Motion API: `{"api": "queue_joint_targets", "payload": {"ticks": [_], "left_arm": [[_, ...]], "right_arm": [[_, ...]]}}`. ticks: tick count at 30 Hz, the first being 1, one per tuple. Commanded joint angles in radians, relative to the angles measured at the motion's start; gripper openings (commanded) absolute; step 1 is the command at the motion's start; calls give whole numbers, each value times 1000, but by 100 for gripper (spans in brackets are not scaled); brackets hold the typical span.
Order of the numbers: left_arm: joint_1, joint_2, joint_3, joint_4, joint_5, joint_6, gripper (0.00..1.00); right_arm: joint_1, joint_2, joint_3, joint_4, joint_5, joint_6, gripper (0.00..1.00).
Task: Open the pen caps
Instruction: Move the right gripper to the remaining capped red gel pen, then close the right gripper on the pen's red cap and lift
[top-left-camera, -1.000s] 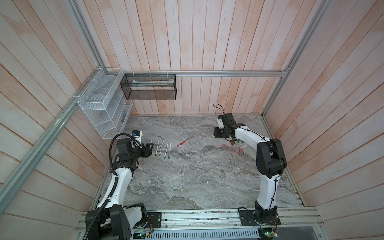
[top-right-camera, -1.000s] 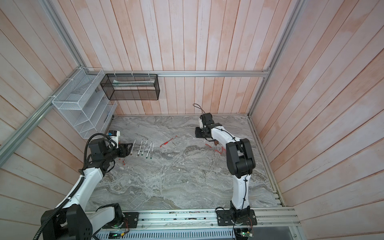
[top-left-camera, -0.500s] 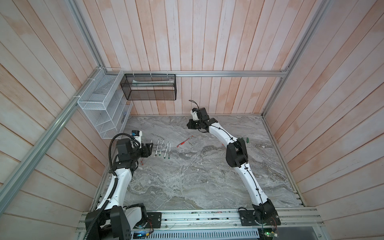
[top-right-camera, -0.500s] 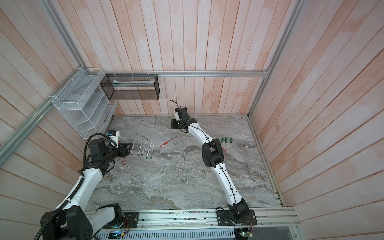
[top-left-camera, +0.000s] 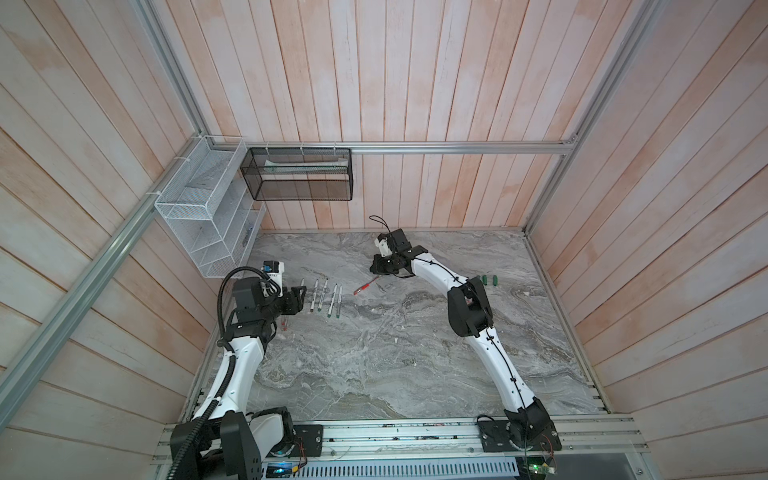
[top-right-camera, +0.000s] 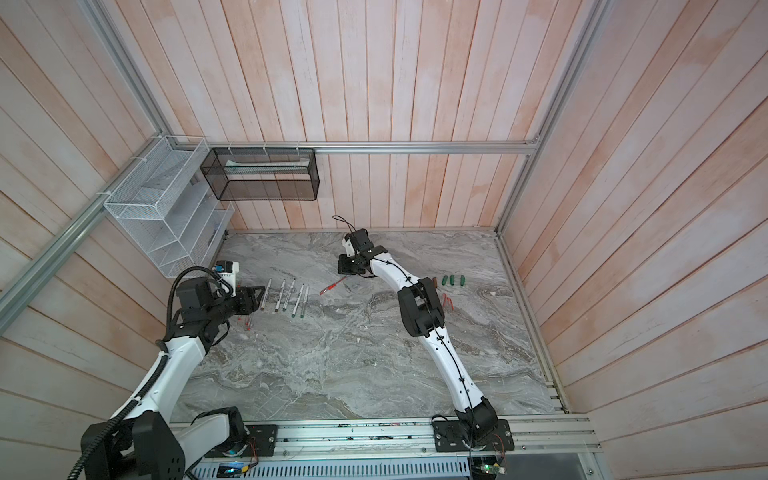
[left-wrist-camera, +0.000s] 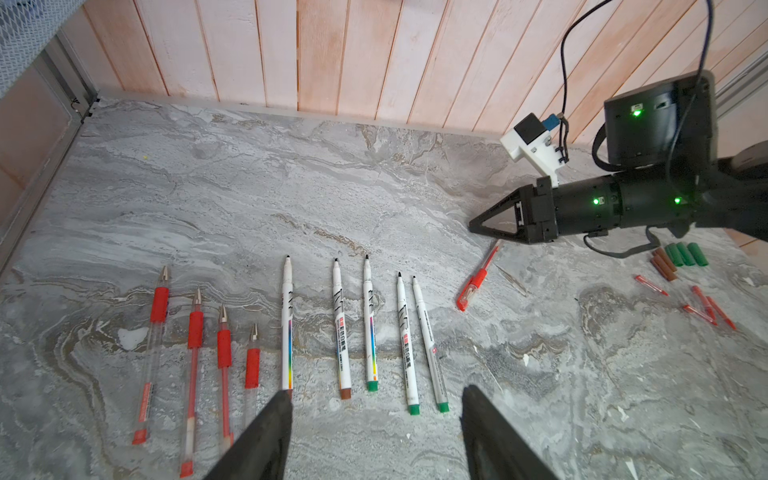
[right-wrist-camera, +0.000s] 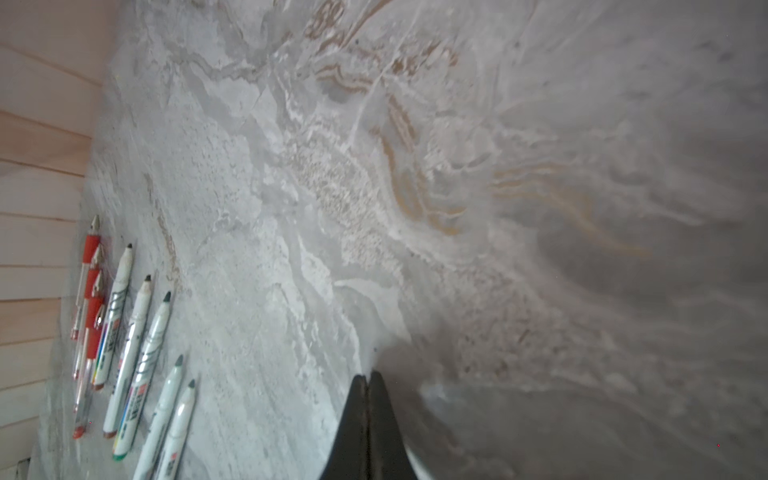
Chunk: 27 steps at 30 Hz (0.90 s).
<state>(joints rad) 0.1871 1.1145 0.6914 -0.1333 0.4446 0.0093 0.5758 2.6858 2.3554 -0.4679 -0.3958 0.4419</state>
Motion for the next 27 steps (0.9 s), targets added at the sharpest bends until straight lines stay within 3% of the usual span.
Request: {"api": "queue_joint_targets", "payload": {"ticks": [1,15,21,25,27], "left_arm": [[3,3,3,14,22,-5,66],[0,14,6,24,32,-14,66],[0,16,-4,41,37,-16,66],[1,16,12,18,25,-17,66],[0,5,0,32,29,-17,66]], "right_arm": [[11,-59,-129,-104,15,-55,0],[44,-465,-827,84,55,-60,0],[75,-528,-869,83,83,-55,0],[79,-512,-753,29,128,-71,0],[81,-507,-710,43,167,-80,5]]}}
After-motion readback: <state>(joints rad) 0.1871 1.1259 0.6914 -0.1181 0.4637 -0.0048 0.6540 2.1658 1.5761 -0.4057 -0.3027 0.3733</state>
